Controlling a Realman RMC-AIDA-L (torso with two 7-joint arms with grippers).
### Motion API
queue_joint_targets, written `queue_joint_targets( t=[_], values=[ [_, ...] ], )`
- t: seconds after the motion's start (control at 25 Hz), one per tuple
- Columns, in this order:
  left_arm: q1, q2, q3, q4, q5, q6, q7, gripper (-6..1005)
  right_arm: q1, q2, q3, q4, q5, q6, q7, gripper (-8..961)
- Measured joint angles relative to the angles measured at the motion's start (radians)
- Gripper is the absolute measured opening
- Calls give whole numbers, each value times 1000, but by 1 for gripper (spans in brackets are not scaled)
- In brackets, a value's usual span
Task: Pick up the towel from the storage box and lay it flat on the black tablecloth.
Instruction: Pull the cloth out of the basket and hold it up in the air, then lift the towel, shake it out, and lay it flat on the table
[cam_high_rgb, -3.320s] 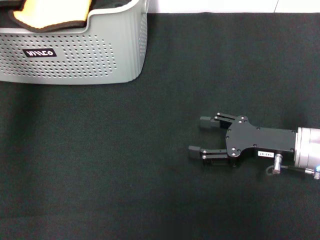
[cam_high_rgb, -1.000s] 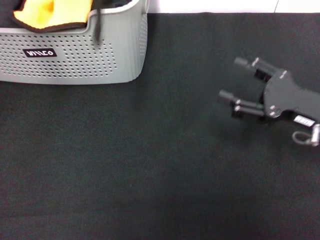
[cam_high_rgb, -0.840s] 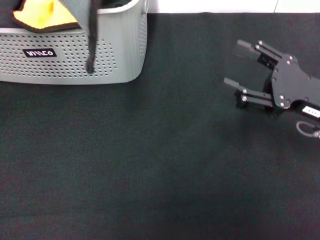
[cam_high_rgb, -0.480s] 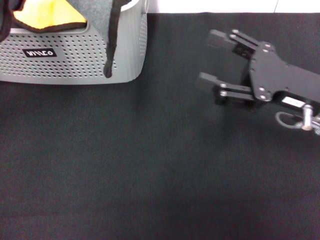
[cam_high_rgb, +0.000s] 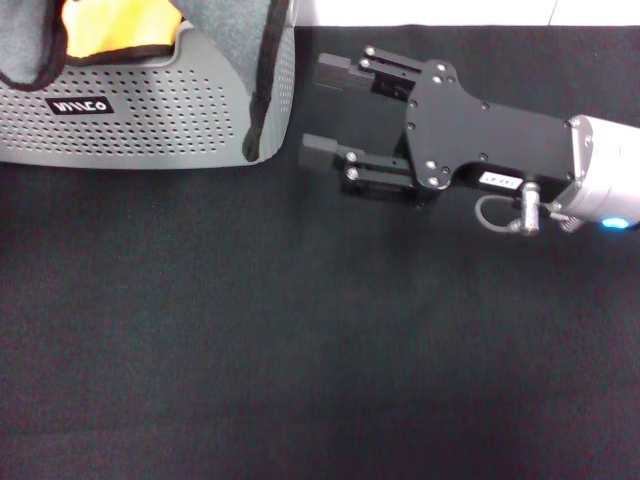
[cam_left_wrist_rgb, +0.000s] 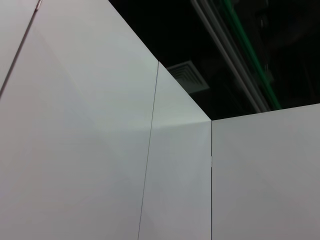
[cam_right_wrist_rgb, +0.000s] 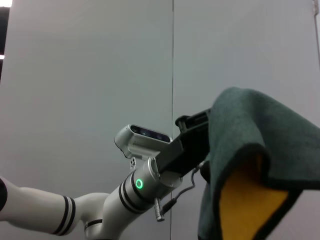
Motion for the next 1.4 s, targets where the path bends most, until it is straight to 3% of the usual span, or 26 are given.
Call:
queue_joint_targets(
  t=[0.24,0.44,0.64,1.08,1.2,1.4],
  values=[
    [-6,0,2,-15,5,-1,4,48,10,0,-19,-30,15,-9,-9,623],
    [-7,0,13,-20,6,-1,12,51,18,0,-62,-62,48,-81,-13,501],
    [-8,0,25,-27,6,-3,15,53,41,0,-146,-76,110,-155,-35,498],
    [-1,2,19,-48,6,-3,22,58,-1,0,-173,-102,151,-173,-92,329],
    [-6,6,20,-76,6,-3,39,59,-18,0,-170,-102,171,-173,-106,102],
    [-10,9,24,-107,20,-4,64,61,-41,0,-169,-104,189,-173,-148,16]
  ],
)
